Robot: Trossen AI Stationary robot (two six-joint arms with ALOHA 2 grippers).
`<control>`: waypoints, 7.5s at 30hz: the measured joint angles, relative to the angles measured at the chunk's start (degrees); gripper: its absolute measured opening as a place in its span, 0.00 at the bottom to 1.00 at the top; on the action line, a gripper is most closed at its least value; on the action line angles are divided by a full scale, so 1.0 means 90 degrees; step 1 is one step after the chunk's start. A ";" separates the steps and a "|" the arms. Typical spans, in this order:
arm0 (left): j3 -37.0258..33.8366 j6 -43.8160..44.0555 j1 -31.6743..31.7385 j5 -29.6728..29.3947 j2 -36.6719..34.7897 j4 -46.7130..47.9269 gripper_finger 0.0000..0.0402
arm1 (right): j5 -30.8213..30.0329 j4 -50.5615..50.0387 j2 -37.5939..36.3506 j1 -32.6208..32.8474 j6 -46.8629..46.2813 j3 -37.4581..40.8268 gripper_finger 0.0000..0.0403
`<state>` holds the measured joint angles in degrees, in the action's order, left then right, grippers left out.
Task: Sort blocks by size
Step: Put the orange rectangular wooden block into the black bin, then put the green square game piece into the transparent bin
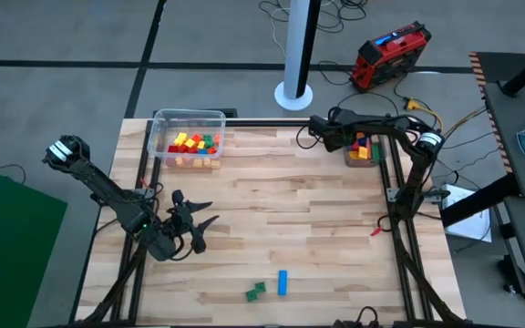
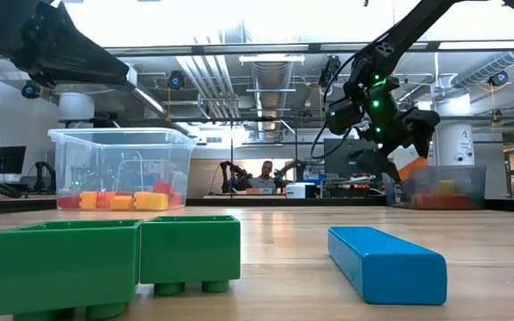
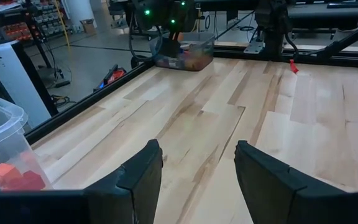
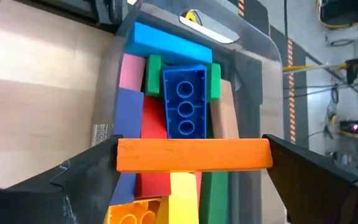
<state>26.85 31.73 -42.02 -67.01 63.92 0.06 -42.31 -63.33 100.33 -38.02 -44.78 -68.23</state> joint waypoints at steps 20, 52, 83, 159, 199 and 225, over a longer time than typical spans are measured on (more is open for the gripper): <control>0.0000 -0.0133 0.0002 -0.0012 0.0000 -0.0003 0.44 | -0.1133 0.0227 -0.0077 -0.0087 0.0792 -0.0454 0.91; 0.0000 -0.0498 0.0002 -0.0007 0.0000 0.0000 0.44 | -0.0206 -0.0902 -0.0242 -0.0041 0.1241 -0.0617 0.91; 0.0000 -0.0539 0.0000 -0.0002 0.0000 0.0002 0.44 | -0.0087 -0.0735 -0.0231 -0.0335 0.1427 -0.0614 0.91; 0.1900 -0.0851 -0.0787 0.2721 0.2926 -0.0527 0.44 | 0.4190 0.7305 -0.2845 0.7475 0.1215 0.2626 0.91; 0.4912 0.1529 -0.1117 0.1817 0.6624 0.0671 0.78 | 0.2152 0.7487 -0.0819 0.8400 -0.0363 0.1899 0.91; 0.4748 0.0916 -0.0940 0.1776 0.6635 -0.0200 0.68 | 0.1445 0.7597 -0.0794 0.8560 -0.0358 0.1902 0.91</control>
<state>69.58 39.97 -50.48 -51.03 123.63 -1.74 -29.31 5.04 93.19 39.02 -48.01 -51.11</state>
